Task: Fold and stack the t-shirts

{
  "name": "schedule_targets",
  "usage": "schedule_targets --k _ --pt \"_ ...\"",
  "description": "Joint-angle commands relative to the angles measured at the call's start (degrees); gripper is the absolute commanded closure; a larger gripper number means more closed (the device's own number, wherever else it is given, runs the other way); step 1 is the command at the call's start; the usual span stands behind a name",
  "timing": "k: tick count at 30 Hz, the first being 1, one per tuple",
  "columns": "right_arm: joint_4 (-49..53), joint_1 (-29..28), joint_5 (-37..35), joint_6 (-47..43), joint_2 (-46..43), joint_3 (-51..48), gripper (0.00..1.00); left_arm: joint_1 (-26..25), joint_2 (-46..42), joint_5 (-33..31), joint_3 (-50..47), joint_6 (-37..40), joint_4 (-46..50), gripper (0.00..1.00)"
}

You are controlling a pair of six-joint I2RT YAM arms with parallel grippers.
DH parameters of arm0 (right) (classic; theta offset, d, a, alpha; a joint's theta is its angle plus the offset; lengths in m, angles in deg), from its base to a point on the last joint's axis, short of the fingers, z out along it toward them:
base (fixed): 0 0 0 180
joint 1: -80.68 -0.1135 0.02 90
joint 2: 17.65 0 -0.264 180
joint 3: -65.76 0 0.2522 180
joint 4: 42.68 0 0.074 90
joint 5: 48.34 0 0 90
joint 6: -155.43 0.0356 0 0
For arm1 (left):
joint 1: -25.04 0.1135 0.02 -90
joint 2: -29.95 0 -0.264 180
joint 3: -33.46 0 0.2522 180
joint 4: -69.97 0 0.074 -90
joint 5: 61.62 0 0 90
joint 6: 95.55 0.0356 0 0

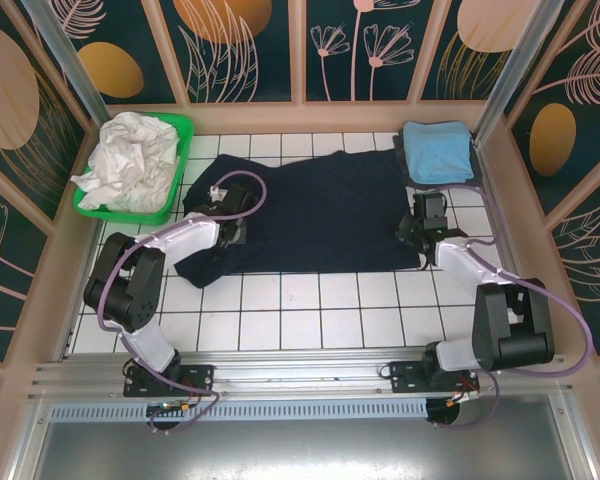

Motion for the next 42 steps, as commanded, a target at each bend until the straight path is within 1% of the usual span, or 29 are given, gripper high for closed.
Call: schedule_targets --k 1,3,4,6,9,12,13,16,19,22,25,27,30,33,35,38,40,42 --pt "-1.59 0.25 2.39 1.21 5.21 -1.88 0.78 3.26 0.47 2.82 -0.12 -1.21 -2.81 0.02" --pt "-0.28 1.53 1.35 1.79 6.90 -2.72 0.79 4.40 2.22 3.76 0.91 -1.17 -3.14 0.02" --pt "0.02 2.65 1.95 2.95 6.98 -3.36 0.79 4.78 2.77 4.27 1.15 -1.31 -3.06 0.02" --pt "-1.39 4.92 6.70 3.76 6.18 -5.96 0.79 5.25 3.44 4.77 0.66 -1.96 -3.71 0.02" --pt "-0.60 7.28 7.56 5.41 4.63 -7.92 0.80 5.38 3.28 5.80 -1.10 -2.69 -5.01 0.02" --pt "0.70 11.66 9.66 4.98 3.70 -9.10 0.80 5.75 3.12 6.57 -2.64 -3.44 -5.40 0.03" --pt "1.21 12.74 9.69 4.55 2.92 -9.34 0.79 5.84 3.17 7.03 -3.00 -3.54 -5.28 0.05" --pt "3.03 13.84 9.77 2.99 -0.89 -9.27 0.79 5.78 2.68 9.32 -3.95 -3.57 -3.26 0.15" --pt "4.24 13.37 11.82 2.78 -6.07 -8.58 0.79 5.75 -0.52 12.32 -9.23 -5.12 -3.58 0.20" --pt "4.53 9.49 12.79 2.86 -10.49 -6.89 0.78 5.74 -6.48 15.95 -14.80 -7.23 -4.30 0.24" --pt "2.42 2.35 12.80 2.65 -12.18 -5.12 0.76 5.77 -10.19 19.95 -18.22 -9.08 -4.81 0.28" --pt "-0.40 -2.87 14.07 2.01 -11.33 -3.74 0.75 5.74 -12.51 20.56 -18.26 -9.51 -4.02 0.28" --pt "-4.91 -9.29 15.42 1.99 -8.32 -2.17 0.75 5.75 -15.68 19.83 -16.45 -8.91 -2.49 0.27" --pt "-9.04 -14.36 16.27 1.99 -3.67 -0.99 0.74 5.37 -17.25 22.60 -15.06 -7.62 -3.36 0.27" --pt "-9.58 -15.74 15.93 2.37 -0.21 -0.16 0.75 3.80 -17.23 25.79 -15.07 -7.31 -4.98 0.28" --pt "-10.15 -15.94 15.77 3.27 3.12 -0.41 0.76 -0.32 -15.50 28.93 -15.34 -8.48 -7.30 0.33" --pt "-10.82 -15.79 15.10 3.70 3.53 -1.28 0.76 -3.18 -13.78 30.59 -15.29 -9.39 -8.69 0.39" --pt "-11.07 -15.29 14.48 4.17 3.25 -2.00 0.76 -5.83 -12.12 32.10 -14.78 -10.27 -10.24 0.50"
